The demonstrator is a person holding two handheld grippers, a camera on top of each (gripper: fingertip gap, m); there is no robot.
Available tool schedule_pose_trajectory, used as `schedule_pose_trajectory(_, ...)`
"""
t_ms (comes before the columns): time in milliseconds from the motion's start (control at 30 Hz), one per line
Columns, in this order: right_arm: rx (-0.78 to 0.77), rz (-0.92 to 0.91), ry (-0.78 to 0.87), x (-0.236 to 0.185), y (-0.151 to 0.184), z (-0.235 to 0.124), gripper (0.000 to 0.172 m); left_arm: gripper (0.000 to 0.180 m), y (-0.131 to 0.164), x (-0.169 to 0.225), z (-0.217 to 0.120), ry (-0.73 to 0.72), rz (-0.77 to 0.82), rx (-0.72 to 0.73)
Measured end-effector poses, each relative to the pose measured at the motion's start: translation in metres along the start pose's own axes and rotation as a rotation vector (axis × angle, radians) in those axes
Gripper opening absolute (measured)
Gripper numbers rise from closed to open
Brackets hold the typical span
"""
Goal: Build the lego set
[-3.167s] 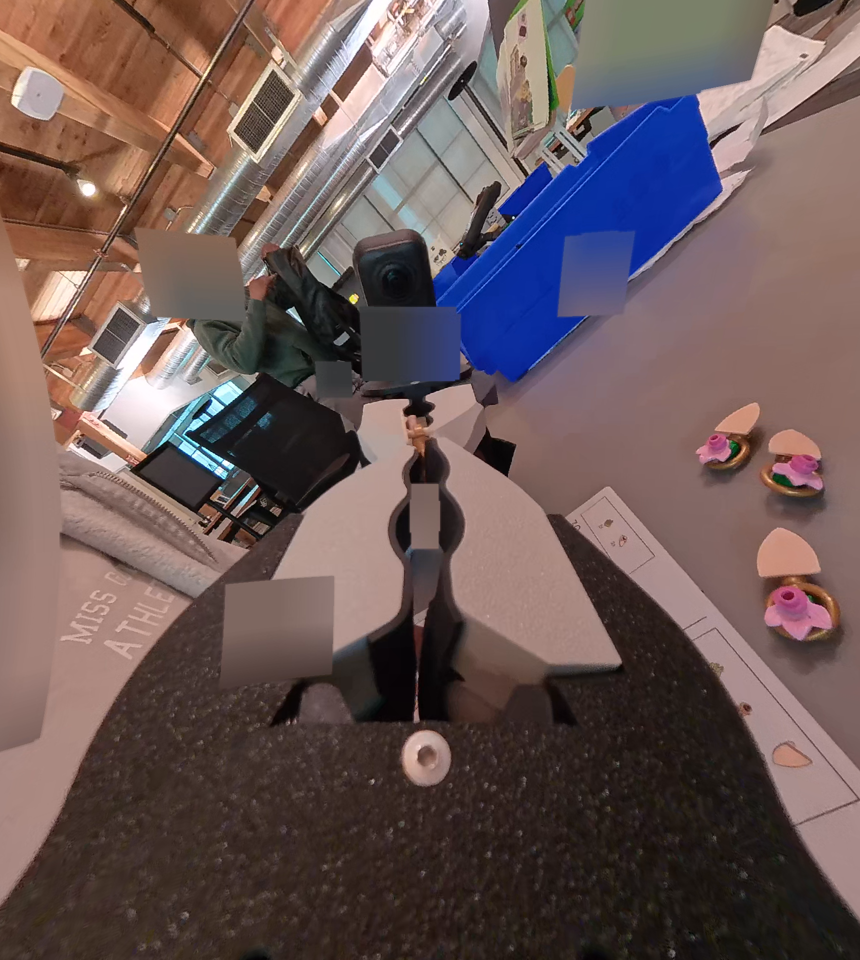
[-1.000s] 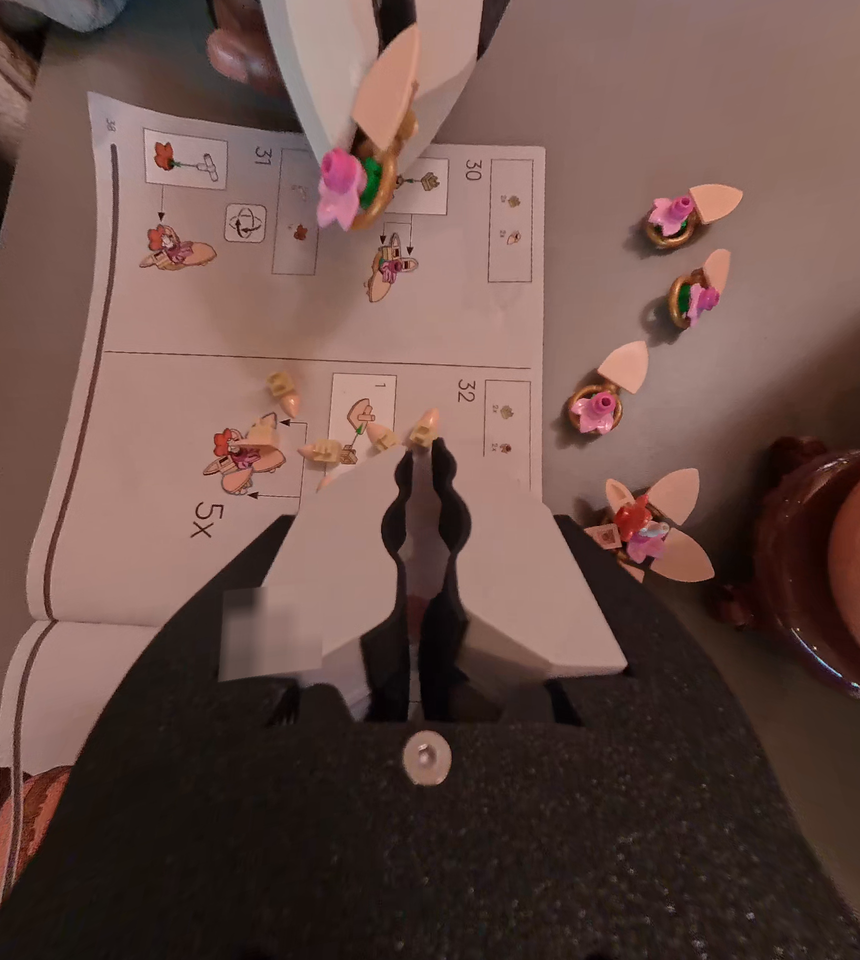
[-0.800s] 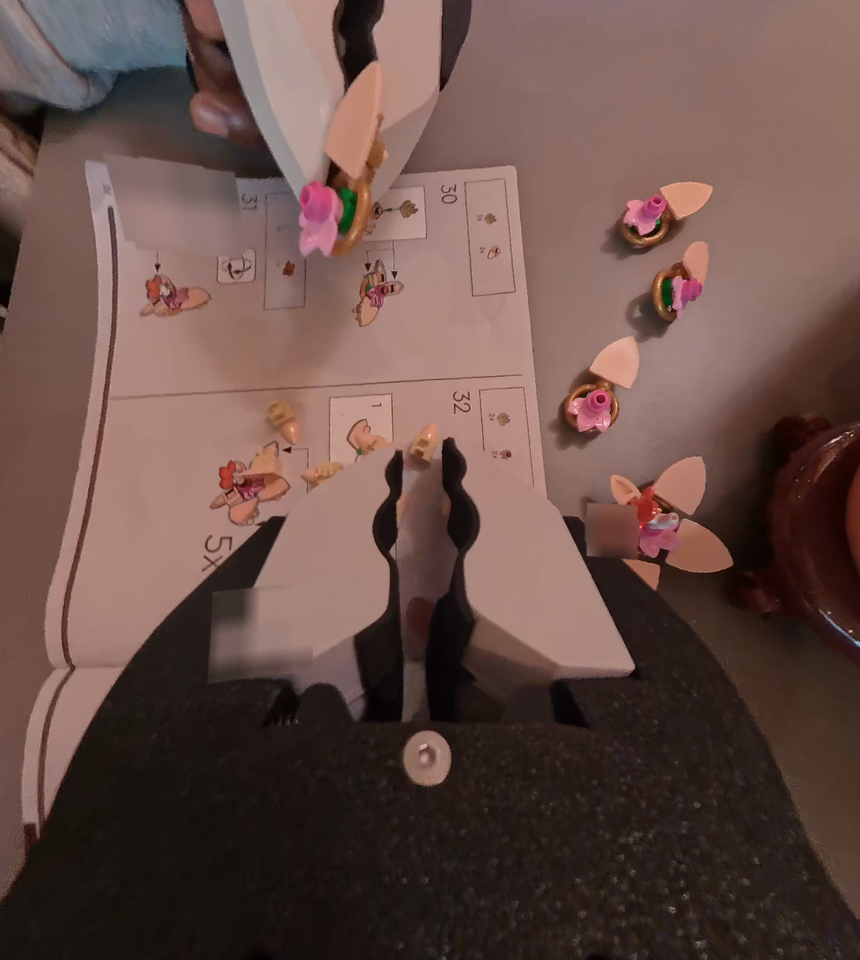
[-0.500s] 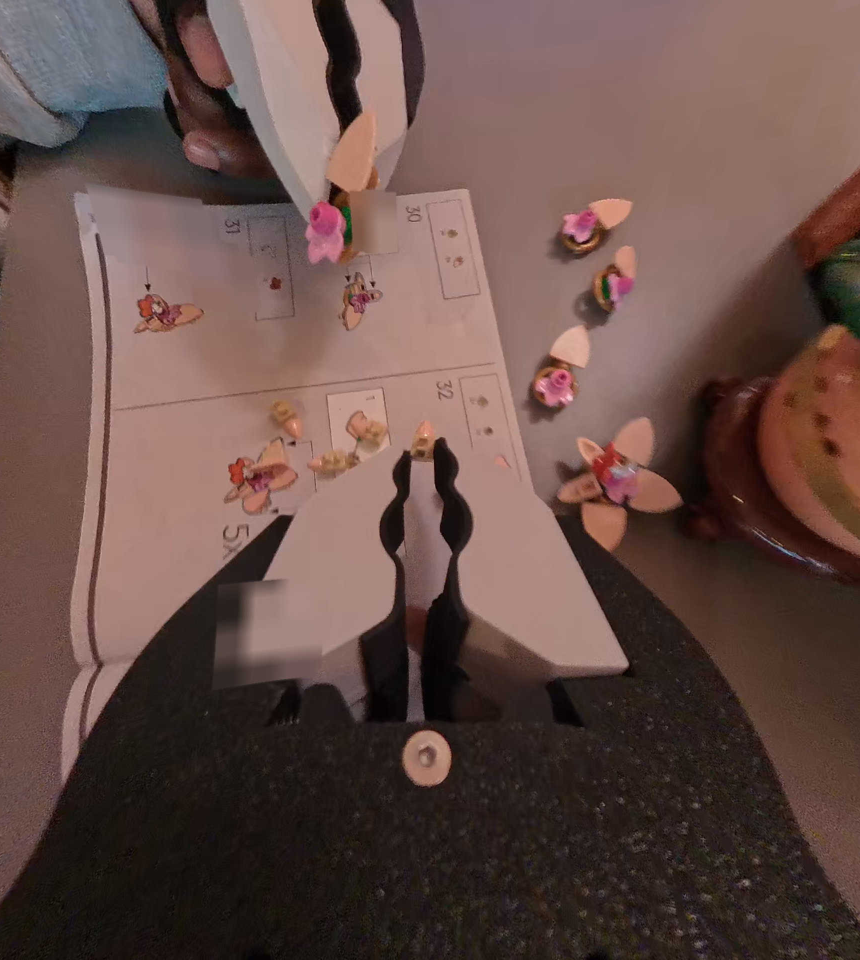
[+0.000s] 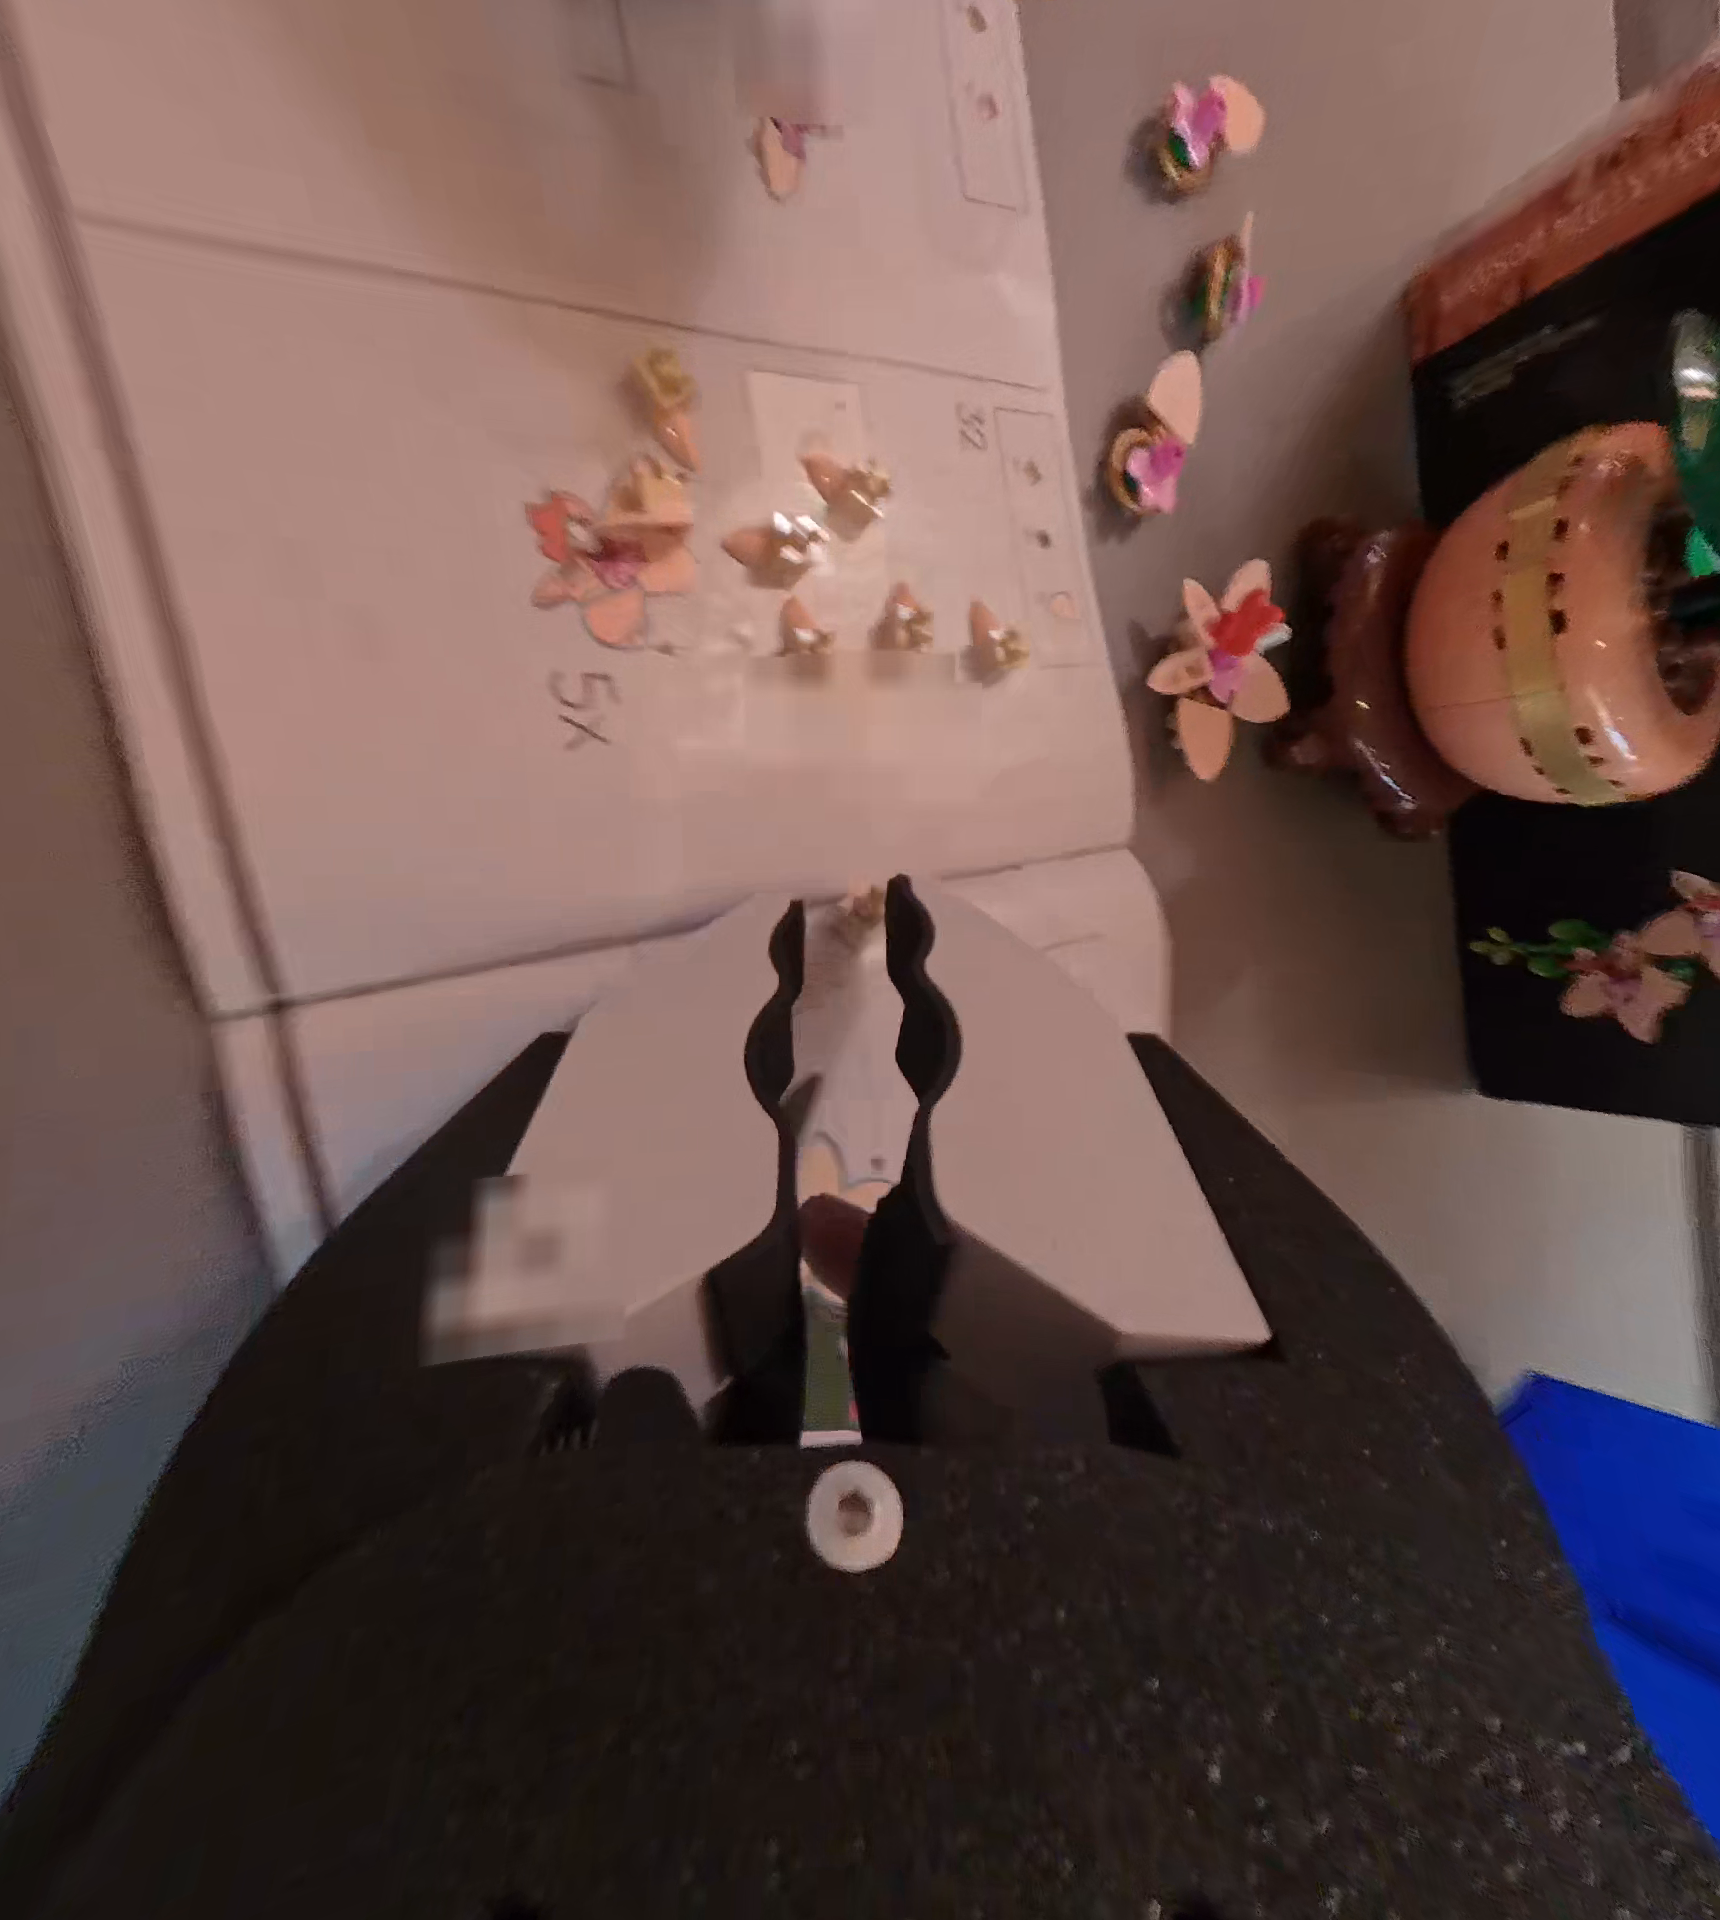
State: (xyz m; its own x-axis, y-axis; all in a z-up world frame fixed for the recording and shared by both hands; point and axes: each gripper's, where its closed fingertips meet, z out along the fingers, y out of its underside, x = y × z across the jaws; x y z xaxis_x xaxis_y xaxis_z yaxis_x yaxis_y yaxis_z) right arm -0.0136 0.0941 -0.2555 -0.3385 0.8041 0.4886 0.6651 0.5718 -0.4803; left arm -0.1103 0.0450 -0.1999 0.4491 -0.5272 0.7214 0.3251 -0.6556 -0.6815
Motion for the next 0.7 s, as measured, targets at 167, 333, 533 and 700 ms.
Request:
schedule_pose_trajectory(167,0.211,0.25,-0.146,-0.001,-0.015,-0.02,0.014,0.003,0.0,0.0,0.0,-0.003,0.002,0.001)
schedule_pose_trajectory(333,0.227,0.302,-0.235,0.002,0.002,-0.021,0.007,0.003,0.0,-0.001,0.0,-0.004,0.0,0.001)
schedule_pose_trajectory(533,0.205,0.25,-0.217,-0.006,0.009,-0.003,0.011,0.003,0.0,-0.001,0.0,-0.004,-0.004,0.001)
schedule_pose_trajectory(700,0.224,0.219,-0.235,-0.004,0.004,0.001,0.007,0.003,0.0,-0.001,0.0,-0.001,-0.004,0.001)
